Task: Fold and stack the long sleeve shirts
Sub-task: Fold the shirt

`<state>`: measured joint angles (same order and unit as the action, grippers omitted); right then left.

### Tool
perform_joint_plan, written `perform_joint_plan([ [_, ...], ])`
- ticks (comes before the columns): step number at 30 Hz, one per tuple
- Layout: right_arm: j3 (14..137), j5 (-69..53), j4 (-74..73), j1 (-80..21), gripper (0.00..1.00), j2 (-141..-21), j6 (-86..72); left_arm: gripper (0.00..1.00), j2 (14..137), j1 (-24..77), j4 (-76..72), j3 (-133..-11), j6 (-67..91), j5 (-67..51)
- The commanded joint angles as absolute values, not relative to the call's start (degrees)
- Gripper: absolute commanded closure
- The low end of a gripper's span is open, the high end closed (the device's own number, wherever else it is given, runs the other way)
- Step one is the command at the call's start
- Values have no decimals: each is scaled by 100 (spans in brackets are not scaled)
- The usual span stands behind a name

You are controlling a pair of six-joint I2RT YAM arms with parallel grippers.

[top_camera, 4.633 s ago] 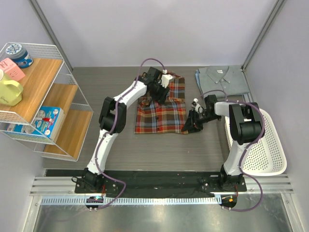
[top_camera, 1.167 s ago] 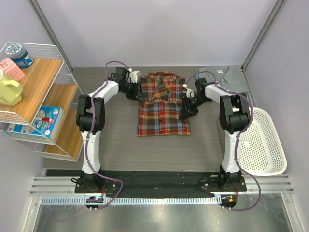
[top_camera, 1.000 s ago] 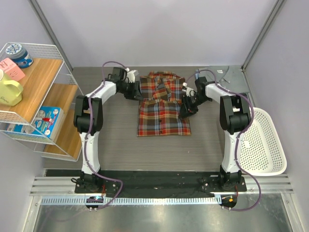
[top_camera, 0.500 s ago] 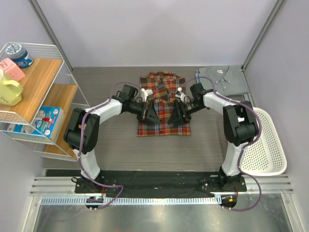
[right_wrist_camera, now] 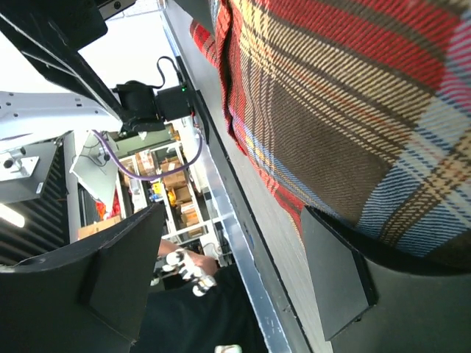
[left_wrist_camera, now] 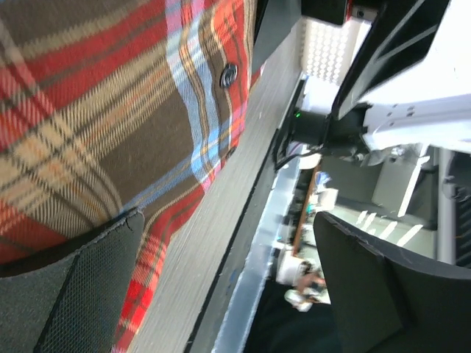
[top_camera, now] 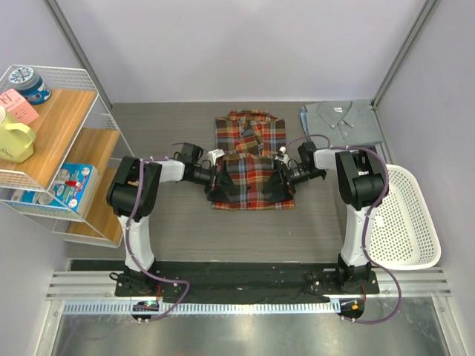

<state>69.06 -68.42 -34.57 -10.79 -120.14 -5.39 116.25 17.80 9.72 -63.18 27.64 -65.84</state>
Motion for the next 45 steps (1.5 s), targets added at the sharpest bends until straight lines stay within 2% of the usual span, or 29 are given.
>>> perform_joint_plan([
  [1, 6662, -6142, -3858, -984, 17, -11446, -123, 0, 10796, 1819, 1089, -6021, 2180, -6398],
  [5, 6513, -6301, -3692, -1290, 15, -10811, -465, 0, 10276, 2231, 1642, -6056, 1968, -6460],
  [9, 6521, -6275, -3630, -1608, 15, -11178, -387, 0, 10423, 2636, 1635, -6047, 2013, -6451],
  [15, 6319, -6048, -3892, -1197, 15, -11899, 122, 0, 11256, 2348, 1511, -5774, 2031, -6092],
  [19, 6486, -5985, -4271, -818, 20, -12524, 482, 0, 11558, 1969, 1774, -5801, 1759, -5872],
  [25, 6960, -7214, -5202, -975, 20, -11647, 589, 0, 10559, 2021, 2688, -6098, 766, -6398],
  [28, 7312, -7252, -5265, -880, 20, -11154, 413, 0, 10301, 2363, 2830, -6555, 756, -6434],
  [30, 7523, -7085, -5273, -616, 19, -11057, 335, 0, 10371, 2748, 2586, -7012, 1079, -6338],
  [33, 7909, -6935, -5265, -238, 20, -11153, 176, 0, 10818, 3171, 1313, -7382, 2037, -6075],
  [39, 8542, -6276, -5212, -79, 19, -11425, 228, 0, 12285, 3314, -182, -7936, 3459, -5590],
  [43, 8718, -6065, -5010, -70, 19, -11680, 193, 0, 12937, 3156, -27, -7884, 3534, -5116],
  [45, 8763, -6082, -4992, -70, 20, -11751, 193, 0, 13008, 3129, -18, -7831, 3280, -5307],
])
